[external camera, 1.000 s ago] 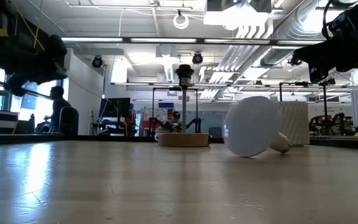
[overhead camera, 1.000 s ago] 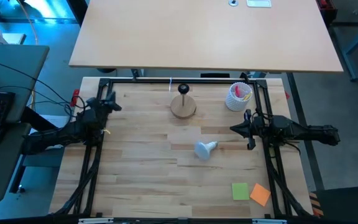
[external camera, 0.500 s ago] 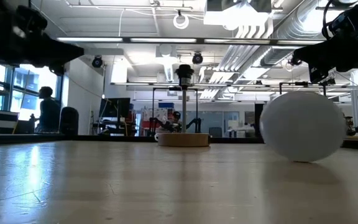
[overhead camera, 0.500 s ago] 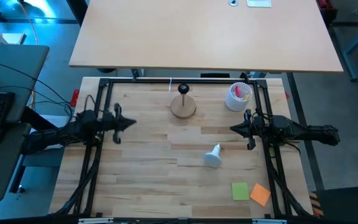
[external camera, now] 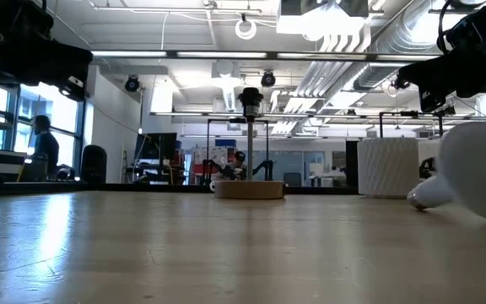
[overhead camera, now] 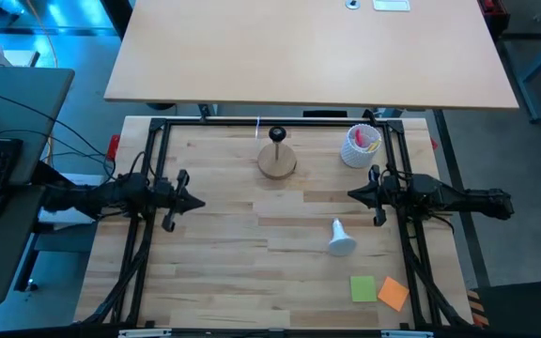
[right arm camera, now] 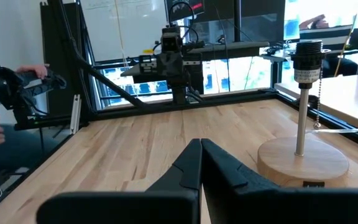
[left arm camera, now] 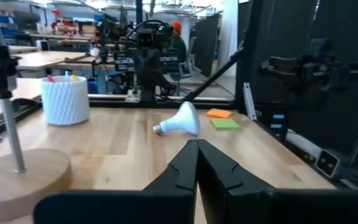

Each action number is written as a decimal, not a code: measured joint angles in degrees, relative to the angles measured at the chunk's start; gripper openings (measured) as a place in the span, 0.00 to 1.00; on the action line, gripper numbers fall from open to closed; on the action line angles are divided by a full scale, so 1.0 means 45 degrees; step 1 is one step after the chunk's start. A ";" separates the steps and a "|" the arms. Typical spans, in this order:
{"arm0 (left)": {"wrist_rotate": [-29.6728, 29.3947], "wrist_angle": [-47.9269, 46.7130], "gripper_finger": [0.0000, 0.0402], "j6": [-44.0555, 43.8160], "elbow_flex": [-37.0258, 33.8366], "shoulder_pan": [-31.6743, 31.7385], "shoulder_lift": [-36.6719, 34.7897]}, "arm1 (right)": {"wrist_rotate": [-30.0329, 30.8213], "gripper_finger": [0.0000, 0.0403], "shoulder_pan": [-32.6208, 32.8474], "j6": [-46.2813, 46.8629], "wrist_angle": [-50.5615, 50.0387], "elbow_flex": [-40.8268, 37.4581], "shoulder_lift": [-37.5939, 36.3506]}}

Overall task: Screw lightbulb
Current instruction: Return to Home Position

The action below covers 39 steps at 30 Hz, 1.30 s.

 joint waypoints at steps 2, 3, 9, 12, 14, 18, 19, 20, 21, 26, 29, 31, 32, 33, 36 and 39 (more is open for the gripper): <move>-0.0009 -0.0007 0.00 -0.0185 0.0000 -0.0158 0.0000 | 0.0000 0.00 0.0000 0.0000 0.0000 0.0000 0.0000; -0.0023 -0.0007 0.00 -0.0332 0.0000 -0.0225 0.0000 | 0.0000 0.00 -0.0002 0.0000 0.0000 0.0000 0.0000; -0.0197 -0.0028 0.00 -0.0344 0.0000 -0.0432 0.0198 | 0.0000 0.00 0.0000 0.0000 0.0000 0.0000 0.0000; -0.0198 -0.0028 0.00 -0.0342 0.0000 -0.0427 0.0204 | 0.0000 0.00 0.0000 0.0000 0.0000 0.0000 0.0000; -0.0198 -0.0026 0.00 -0.0339 0.0000 -0.0427 0.0204 | 0.0000 0.00 -0.0003 0.0000 0.0000 0.0000 0.0000; -0.0193 -0.0026 0.00 -0.0334 0.0000 -0.0427 0.0204 | 0.0000 0.00 -0.0002 0.0000 0.0000 0.0000 0.0000; -0.0193 -0.0026 0.00 -0.0334 0.0000 -0.0427 0.0204 | 0.0000 0.00 -0.0003 0.0000 0.0000 0.0000 0.0000; -0.0193 -0.0026 0.00 -0.0334 0.0000 -0.0427 0.0204 | 0.0000 0.00 0.0000 0.0000 0.0000 0.0000 0.0000; -0.0193 -0.0026 0.00 -0.0334 0.0000 -0.0427 0.0204 | 0.0000 0.00 -0.0005 0.0000 0.0000 0.0000 0.0000; -0.0188 -0.0026 0.00 -0.0325 0.0000 -0.0427 0.0204 | 0.0000 0.00 0.0000 0.0000 0.0000 0.0000 0.0000; -0.0188 -0.0026 0.00 -0.0320 0.0000 -0.0427 0.0204 | 0.0000 0.00 -0.0005 0.0000 0.0000 0.0000 0.0000; -0.0188 -0.0026 0.00 -0.0320 0.0000 -0.0427 0.0204 | 0.0000 0.00 -0.0001 0.0000 -0.0001 0.0000 0.0000; -0.0188 -0.0026 0.00 -0.0320 0.0000 -0.0427 0.0204 | 0.0000 0.00 0.0000 0.0000 0.0000 0.0000 0.0000; -0.0188 -0.0026 0.00 -0.0320 0.0000 -0.0427 0.0204 | 0.0000 0.00 -0.0003 0.0000 -0.0003 0.0000 0.0000; -0.0181 -0.0021 0.00 -0.0320 0.0000 -0.0427 0.0204 | 0.0000 0.00 -0.0004 0.0000 -0.0001 0.0000 0.0000; -0.0183 -0.0021 0.00 -0.0320 0.0000 -0.0427 0.0204 | 0.0000 0.00 -0.0005 0.0000 -0.0005 0.0000 0.0000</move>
